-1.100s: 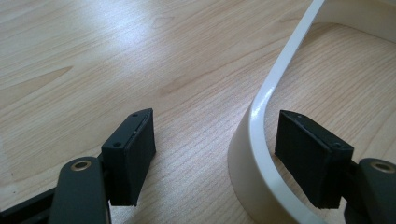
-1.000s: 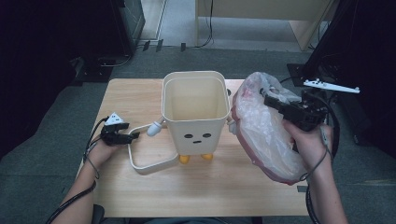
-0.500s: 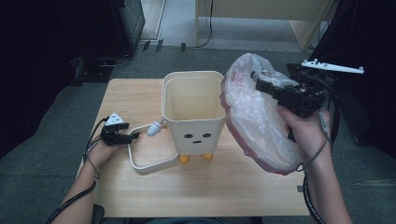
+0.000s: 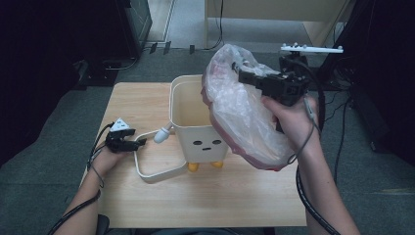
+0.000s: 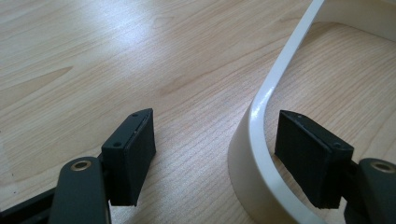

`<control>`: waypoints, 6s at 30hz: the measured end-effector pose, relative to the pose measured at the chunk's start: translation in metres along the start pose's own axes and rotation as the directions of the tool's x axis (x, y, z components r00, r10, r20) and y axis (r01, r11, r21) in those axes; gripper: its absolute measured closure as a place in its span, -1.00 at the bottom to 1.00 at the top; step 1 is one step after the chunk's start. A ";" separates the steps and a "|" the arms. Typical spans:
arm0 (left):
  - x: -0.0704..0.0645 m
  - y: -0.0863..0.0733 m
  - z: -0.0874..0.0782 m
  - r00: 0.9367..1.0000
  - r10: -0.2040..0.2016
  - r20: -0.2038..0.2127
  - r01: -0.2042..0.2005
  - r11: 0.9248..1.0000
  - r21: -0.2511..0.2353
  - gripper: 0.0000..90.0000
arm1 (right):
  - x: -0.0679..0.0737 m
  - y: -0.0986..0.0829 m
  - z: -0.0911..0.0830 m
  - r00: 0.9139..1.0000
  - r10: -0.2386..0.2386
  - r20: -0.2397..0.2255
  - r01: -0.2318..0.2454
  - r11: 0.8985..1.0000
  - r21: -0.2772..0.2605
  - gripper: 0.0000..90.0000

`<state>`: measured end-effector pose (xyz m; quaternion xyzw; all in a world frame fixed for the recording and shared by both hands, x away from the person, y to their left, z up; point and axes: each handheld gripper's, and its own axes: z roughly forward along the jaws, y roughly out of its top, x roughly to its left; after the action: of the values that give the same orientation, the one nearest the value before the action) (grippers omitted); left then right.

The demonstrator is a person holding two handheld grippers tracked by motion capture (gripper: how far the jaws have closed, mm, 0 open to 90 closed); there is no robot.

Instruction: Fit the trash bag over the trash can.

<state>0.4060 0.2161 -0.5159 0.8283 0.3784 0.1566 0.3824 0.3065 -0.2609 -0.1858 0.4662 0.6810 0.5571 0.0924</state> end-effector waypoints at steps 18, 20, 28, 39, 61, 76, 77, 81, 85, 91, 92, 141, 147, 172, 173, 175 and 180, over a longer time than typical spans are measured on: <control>0.000 0.000 0.000 1.000 -0.001 0.002 0.001 1.000 -0.001 -0.36 | 0.027 0.025 0.046 0.994 0.012 -0.104 -0.007 0.999 0.046 0.95; 0.000 0.000 0.000 1.000 -0.001 0.002 0.001 1.000 -0.001 -0.36 | 0.030 0.027 0.052 0.994 0.012 -0.110 -0.006 0.999 0.053 0.95; 0.000 0.000 0.000 1.000 -0.001 0.003 0.001 1.000 -0.001 -0.36 | 0.038 0.025 0.082 0.991 0.022 -0.131 -0.007 0.994 0.111 0.95; 0.000 0.000 0.000 1.000 -0.001 0.005 0.001 1.000 0.000 -0.36 | 0.025 0.009 0.113 0.995 0.036 -0.088 -0.015 0.974 0.227 0.94; 0.000 0.000 0.000 1.000 0.004 0.001 -0.004 1.000 0.000 -0.36 | 0.020 -0.012 0.166 0.995 -0.073 -0.065 0.093 0.901 0.424 0.14; -0.001 0.000 0.000 1.000 0.012 0.001 -0.012 1.000 0.001 -0.36 | 0.007 -0.030 0.192 0.996 -0.079 -0.050 0.093 0.873 0.478 -0.59; -0.001 0.000 0.000 1.000 0.012 0.001 -0.012 1.000 0.001 -0.36 | 0.006 -0.031 0.193 0.995 -0.083 -0.057 0.100 0.866 0.489 -0.59; -0.001 0.000 0.000 1.000 0.012 0.003 -0.012 1.000 -0.001 -0.36 | 0.005 -0.030 0.193 0.995 -0.079 -0.068 0.102 0.861 0.498 -0.52; -0.001 0.000 0.000 1.000 0.012 0.005 -0.012 1.000 0.000 -0.36 | 0.010 -0.025 0.186 0.995 -0.075 -0.073 0.101 0.869 0.484 -0.44; -0.002 0.000 0.000 1.000 0.017 0.003 -0.017 1.000 0.001 -0.36 | 0.015 -0.012 0.170 0.989 -0.135 -0.064 0.149 0.879 0.454 -0.45; -0.002 0.000 0.000 1.000 0.018 0.003 -0.018 1.000 0.002 -0.36 | 0.016 -0.010 0.167 0.990 -0.122 -0.070 0.140 0.883 0.449 -0.45; -0.003 0.000 0.000 0.999 0.033 0.001 -0.033 0.999 0.006 -0.36 | 0.021 0.004 0.144 0.992 -0.110 -0.057 0.123 0.925 0.359 -0.47; -0.003 0.000 0.001 0.999 0.033 0.001 -0.033 0.999 0.005 -0.36 | 0.033 -0.002 0.139 0.982 -0.093 -0.163 0.150 0.911 0.385 -0.48; -0.003 0.000 0.000 1.000 0.030 0.003 -0.030 1.000 0.005 -0.36 | 0.051 -0.026 0.184 0.952 -0.141 -0.271 0.253 0.859 0.445 -0.63; -0.003 0.000 0.000 1.000 0.029 0.004 -0.029 1.000 0.005 -0.36 | 0.050 -0.027 0.185 0.953 -0.128 -0.275 0.244 0.862 0.445 -0.64; -0.003 0.000 0.000 1.000 0.029 0.005 -0.029 1.000 0.005 -0.36 | 0.049 -0.028 0.185 0.951 -0.129 -0.280 0.247 0.864 0.438 -0.63; -0.003 0.000 0.000 1.000 0.031 0.002 -0.031 1.000 0.005 -0.36 | 0.049 -0.014 0.172 0.955 -0.120 -0.270 0.226 0.886 0.405 -0.62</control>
<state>0.4041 0.2137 -0.5162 0.8353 0.3655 0.1605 0.3781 0.3837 -0.1083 -0.2407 0.3422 0.8323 0.4337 -0.0452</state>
